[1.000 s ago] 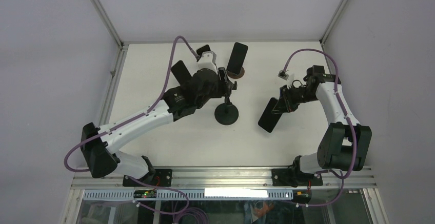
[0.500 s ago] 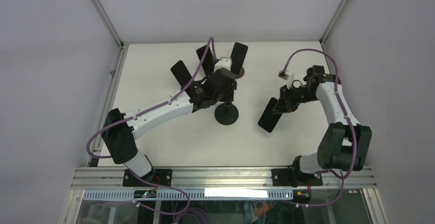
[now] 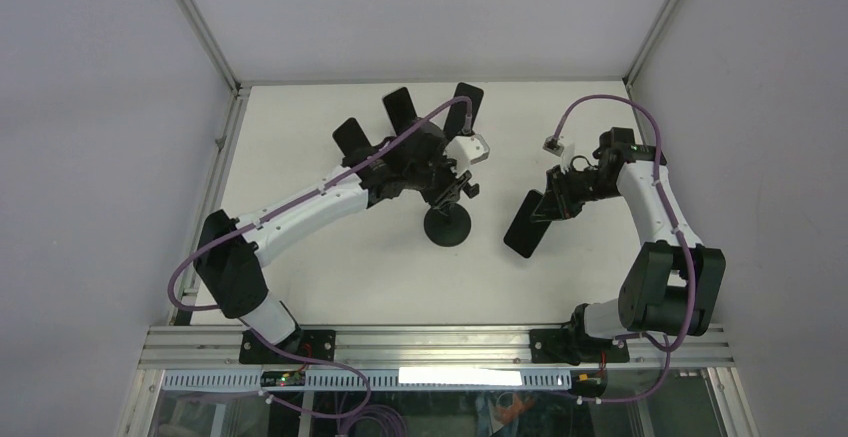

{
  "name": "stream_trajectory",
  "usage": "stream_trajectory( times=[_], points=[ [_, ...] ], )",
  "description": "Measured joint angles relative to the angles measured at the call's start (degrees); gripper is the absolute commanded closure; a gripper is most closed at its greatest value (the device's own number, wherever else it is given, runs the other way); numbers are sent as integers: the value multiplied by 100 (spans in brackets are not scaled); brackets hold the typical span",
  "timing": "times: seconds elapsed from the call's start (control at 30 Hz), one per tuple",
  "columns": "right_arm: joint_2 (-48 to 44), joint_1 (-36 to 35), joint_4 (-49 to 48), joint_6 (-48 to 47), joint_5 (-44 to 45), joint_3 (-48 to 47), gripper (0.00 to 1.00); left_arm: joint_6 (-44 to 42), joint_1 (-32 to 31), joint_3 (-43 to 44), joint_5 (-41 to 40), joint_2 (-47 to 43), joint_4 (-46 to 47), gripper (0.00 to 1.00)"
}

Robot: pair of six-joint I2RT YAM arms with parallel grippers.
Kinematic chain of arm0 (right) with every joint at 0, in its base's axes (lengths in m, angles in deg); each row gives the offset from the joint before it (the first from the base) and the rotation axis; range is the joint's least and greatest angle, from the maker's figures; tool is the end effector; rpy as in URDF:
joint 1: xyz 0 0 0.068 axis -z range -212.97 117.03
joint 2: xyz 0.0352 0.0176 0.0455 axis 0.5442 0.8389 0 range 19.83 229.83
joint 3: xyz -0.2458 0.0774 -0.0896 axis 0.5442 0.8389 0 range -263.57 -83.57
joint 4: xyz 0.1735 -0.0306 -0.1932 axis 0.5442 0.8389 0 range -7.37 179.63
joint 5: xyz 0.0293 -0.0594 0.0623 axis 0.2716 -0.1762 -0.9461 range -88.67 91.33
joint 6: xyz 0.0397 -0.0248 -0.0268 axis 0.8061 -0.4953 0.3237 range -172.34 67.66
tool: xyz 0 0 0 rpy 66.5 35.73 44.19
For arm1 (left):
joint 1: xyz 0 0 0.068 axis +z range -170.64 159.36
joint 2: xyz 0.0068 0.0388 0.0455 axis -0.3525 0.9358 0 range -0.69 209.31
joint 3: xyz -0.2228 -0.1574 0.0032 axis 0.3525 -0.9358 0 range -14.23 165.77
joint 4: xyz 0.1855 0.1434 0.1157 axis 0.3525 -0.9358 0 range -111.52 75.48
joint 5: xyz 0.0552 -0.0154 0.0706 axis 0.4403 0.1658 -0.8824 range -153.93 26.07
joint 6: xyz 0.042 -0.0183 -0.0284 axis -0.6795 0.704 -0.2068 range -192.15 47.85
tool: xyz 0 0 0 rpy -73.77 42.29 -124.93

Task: Place the phone on the phone stand
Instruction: Adjust the phone stand at the center of the board.

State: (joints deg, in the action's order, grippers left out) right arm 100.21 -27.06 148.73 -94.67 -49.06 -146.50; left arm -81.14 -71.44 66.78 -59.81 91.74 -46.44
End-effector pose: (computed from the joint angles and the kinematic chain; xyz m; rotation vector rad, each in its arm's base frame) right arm 0.2400 0.0027 0.2614 -0.8436 2.3527 1.0152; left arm 0.2275 -0.2828 0.3125 1.2121 2.0343 -0.4440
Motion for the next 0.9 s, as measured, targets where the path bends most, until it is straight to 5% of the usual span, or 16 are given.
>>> stream_trajectory(
  times=[0.17,0.3,0.4,0.67,0.9],
  points=[
    [-28,0,13,-15,-2,0,100,-1637,850,146,1762,13,-697,89],
    [-39,4,17,-24,-4,2,100,-2750,1134,643,2249,306,-1357,84],
    [-46,22,22,-28,-11,2,100,-3233,1121,981,2511,595,-1569,67],
    [-52,26,63,-72,-28,13,100,-3016,1193,1226,2435,809,-1412,33],
    [-52,28,87,-90,-63,28,100,-1886,1257,-101,1845,-269,-11,17]
  ],
)
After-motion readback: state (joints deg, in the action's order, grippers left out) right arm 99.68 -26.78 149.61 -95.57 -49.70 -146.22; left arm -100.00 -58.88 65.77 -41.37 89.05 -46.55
